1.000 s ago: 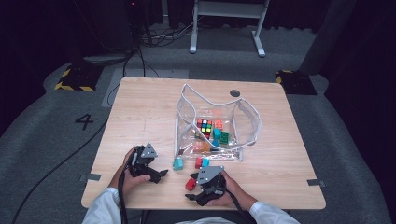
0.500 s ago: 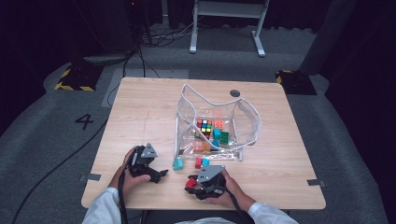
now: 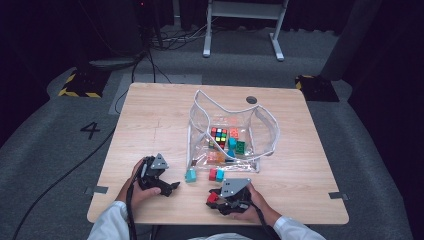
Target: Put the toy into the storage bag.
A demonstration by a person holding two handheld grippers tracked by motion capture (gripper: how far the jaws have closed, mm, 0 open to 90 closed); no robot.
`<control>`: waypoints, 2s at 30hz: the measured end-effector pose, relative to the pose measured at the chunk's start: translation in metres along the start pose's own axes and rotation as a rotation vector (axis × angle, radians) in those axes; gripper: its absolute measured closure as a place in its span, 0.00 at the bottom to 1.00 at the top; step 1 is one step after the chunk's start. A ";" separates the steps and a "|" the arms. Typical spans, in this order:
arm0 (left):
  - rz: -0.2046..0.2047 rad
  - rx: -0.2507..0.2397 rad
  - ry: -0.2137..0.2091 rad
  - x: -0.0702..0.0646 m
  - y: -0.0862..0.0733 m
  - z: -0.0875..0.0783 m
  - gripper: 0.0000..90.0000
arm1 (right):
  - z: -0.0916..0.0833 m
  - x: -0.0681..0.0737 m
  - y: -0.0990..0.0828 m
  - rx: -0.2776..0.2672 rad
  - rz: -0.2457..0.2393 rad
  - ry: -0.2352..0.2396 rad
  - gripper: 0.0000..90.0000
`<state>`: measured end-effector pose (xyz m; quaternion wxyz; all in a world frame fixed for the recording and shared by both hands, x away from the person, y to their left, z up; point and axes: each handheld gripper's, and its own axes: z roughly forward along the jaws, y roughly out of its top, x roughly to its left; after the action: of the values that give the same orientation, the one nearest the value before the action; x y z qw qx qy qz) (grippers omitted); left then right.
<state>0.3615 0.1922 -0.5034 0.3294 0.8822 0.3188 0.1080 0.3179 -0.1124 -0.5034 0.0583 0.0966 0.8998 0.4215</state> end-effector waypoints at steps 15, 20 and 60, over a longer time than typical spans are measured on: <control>-0.006 -0.002 -0.006 0.000 -0.001 0.000 0.00 | -0.035 -0.017 -0.021 0.007 0.016 -0.039 0.62; -0.006 -0.003 -0.006 0.000 -0.001 0.000 0.00 | -0.048 -0.022 -0.029 0.007 0.028 -0.063 0.62; -0.004 -0.006 -0.002 0.000 -0.001 0.000 0.00 | -0.164 -0.080 -0.088 -0.070 0.269 -0.370 0.62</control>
<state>0.3610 0.1923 -0.5039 0.3326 0.8807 0.3198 0.1072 0.3541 -0.3084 -0.4648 0.1689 0.2890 0.8376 0.4316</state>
